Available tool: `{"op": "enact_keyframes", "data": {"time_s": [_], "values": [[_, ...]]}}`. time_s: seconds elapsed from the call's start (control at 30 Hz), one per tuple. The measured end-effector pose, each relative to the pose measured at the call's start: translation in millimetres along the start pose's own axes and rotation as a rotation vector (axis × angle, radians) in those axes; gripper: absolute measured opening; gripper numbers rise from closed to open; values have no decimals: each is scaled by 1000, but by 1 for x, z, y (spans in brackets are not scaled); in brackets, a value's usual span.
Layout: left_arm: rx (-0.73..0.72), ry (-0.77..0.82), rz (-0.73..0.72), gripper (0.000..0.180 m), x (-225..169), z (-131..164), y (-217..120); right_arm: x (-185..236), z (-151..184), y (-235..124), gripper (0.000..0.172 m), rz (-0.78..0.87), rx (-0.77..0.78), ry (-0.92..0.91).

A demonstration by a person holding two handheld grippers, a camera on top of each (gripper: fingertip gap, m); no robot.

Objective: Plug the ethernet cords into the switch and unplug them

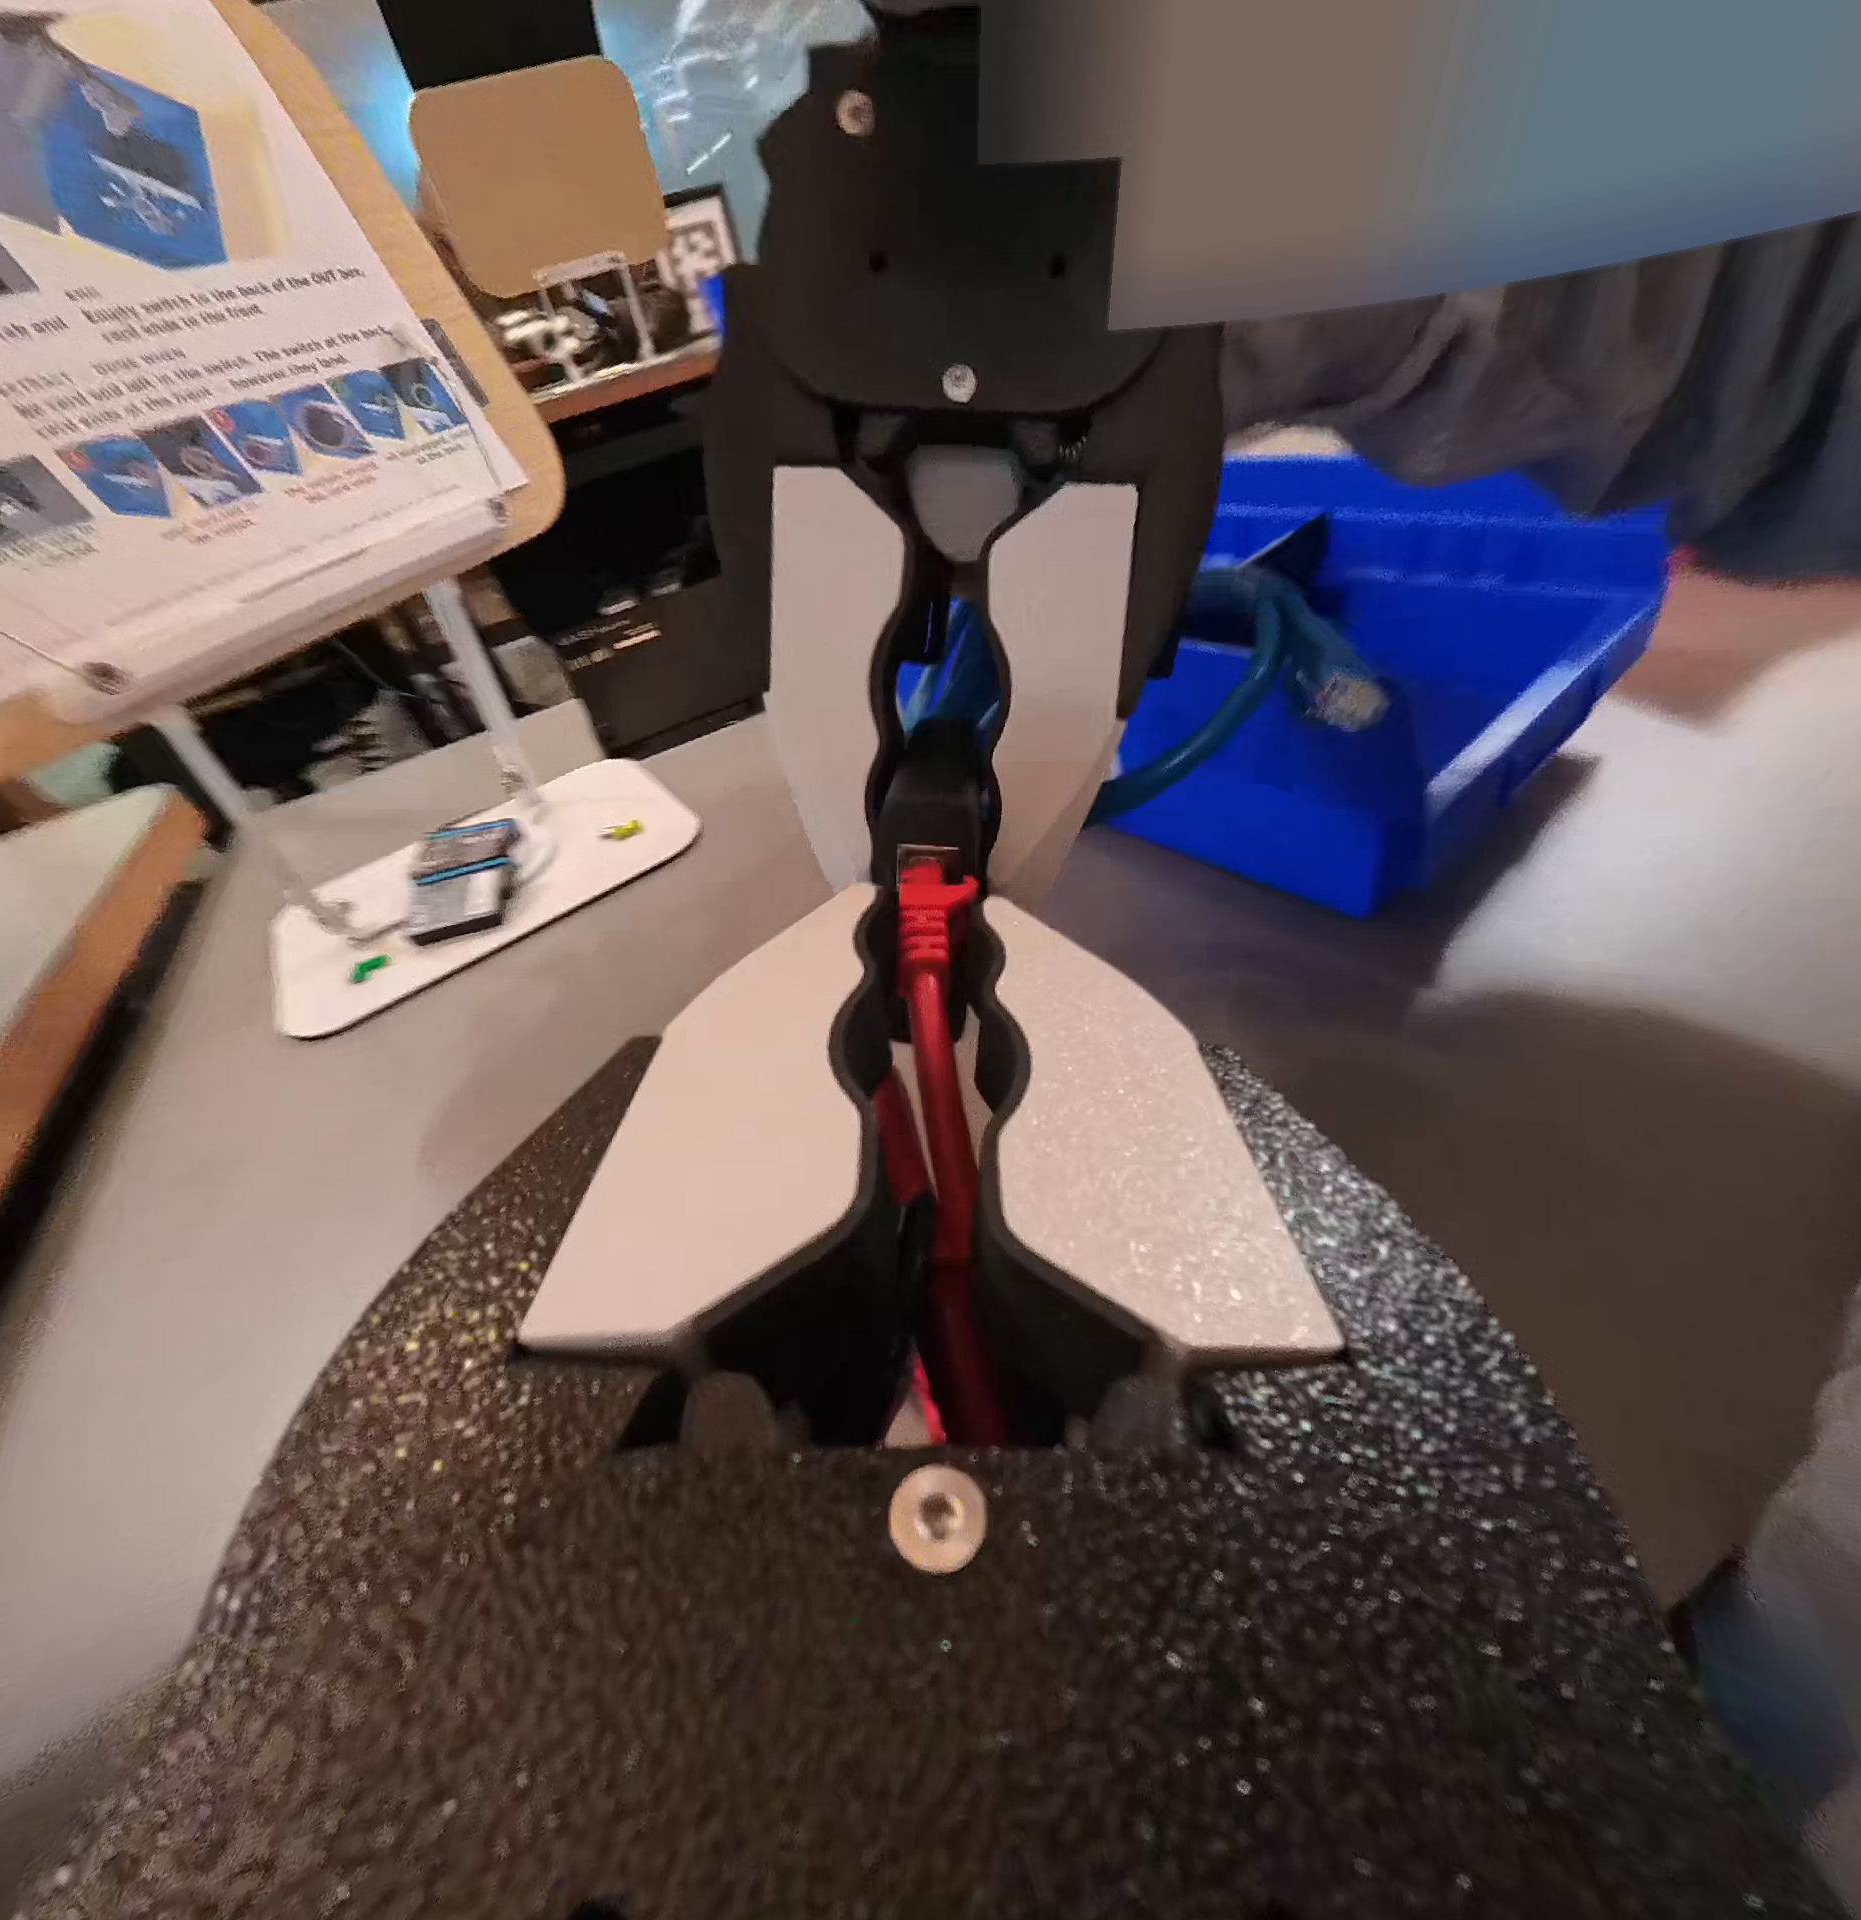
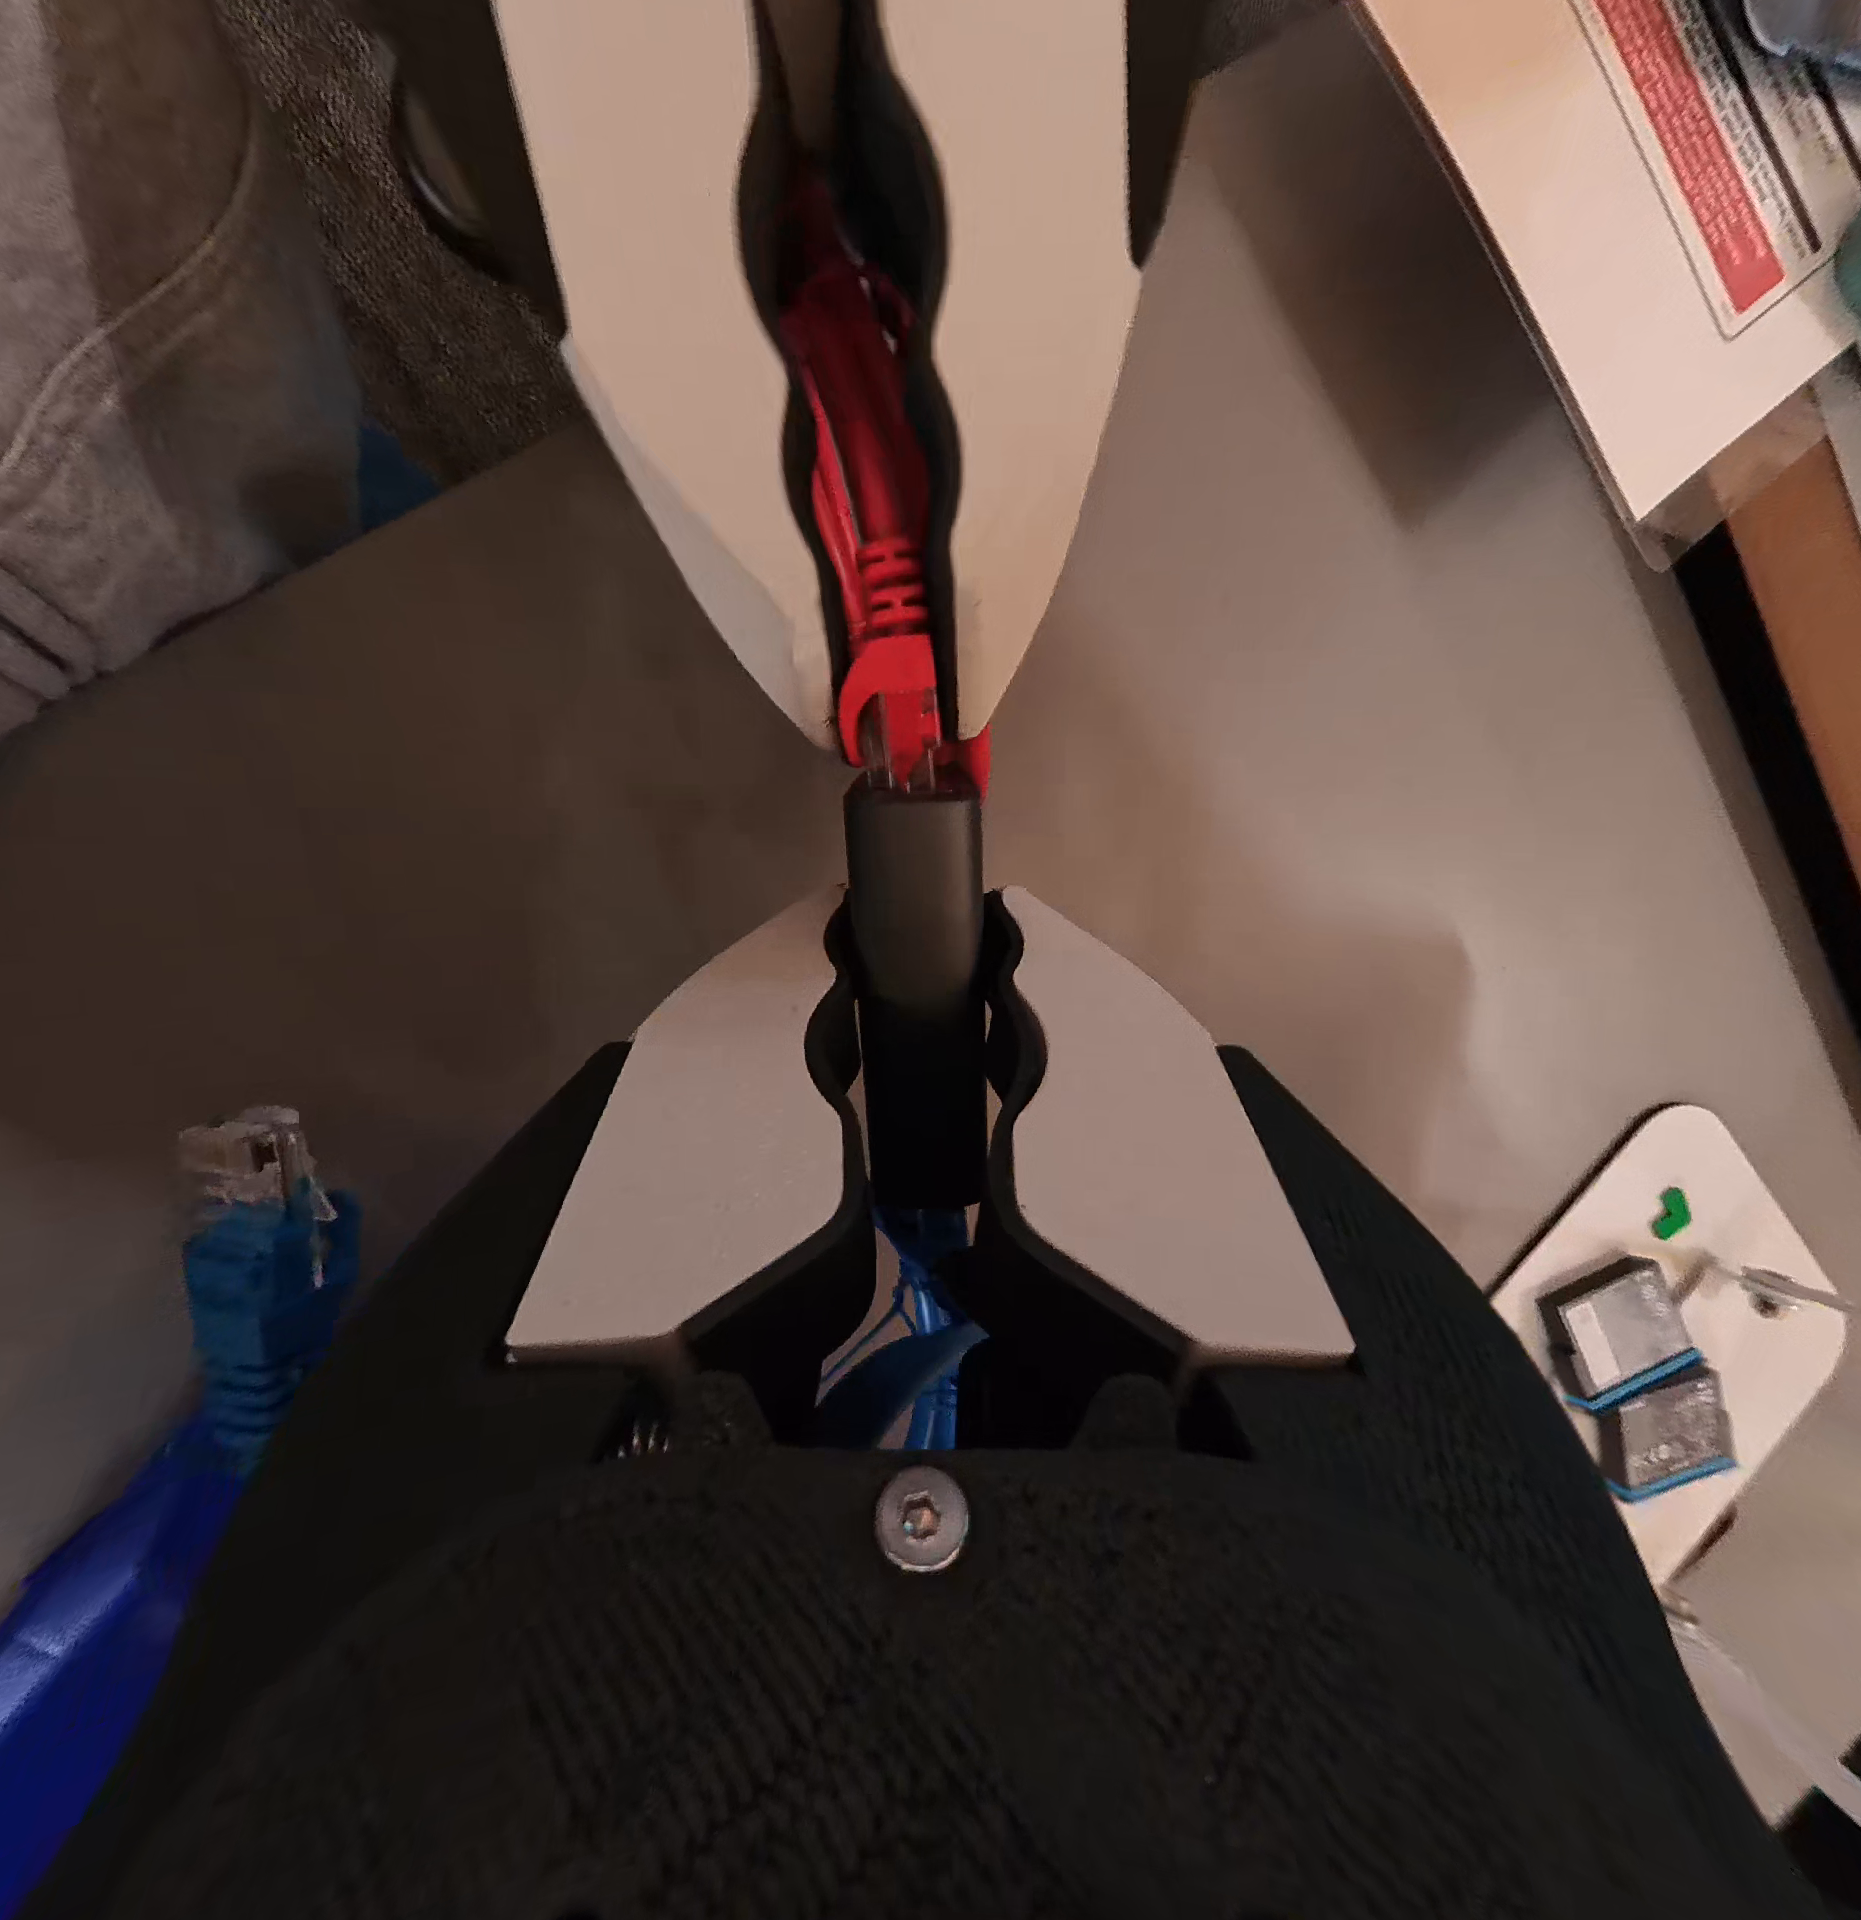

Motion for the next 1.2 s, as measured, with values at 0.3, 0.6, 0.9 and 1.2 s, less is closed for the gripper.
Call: {"op": "enact_keyframes", "data": {"time_s": [0.3, 0.6, 0.9, 1.2], "values": [[-21, 19, 24, 12, 2, 3, 5, 2, 1, 0, 21, 7, 48, -18], [-51, 106, -95, 18, -8, 4, 12, 1, 10, 2, 19, -52, 28, 74], [3, 186, -125, 19, -14, 0, 14, 4, 11, 2, 19, -59, 17, 102], [76, 235, -130, 20, -17, -4, 16, 6, 11, 2, 19, -68, 16, 113]]}}
Point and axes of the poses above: each gripper's, where its closed fingertips meet, y out along the fingers, z out of its underside, x = y × z across the jaws, the point moved 10 cm from there along -y, back along the fingers, and after that the axes turned 5 degrees about -y, right-handed, at the moved point
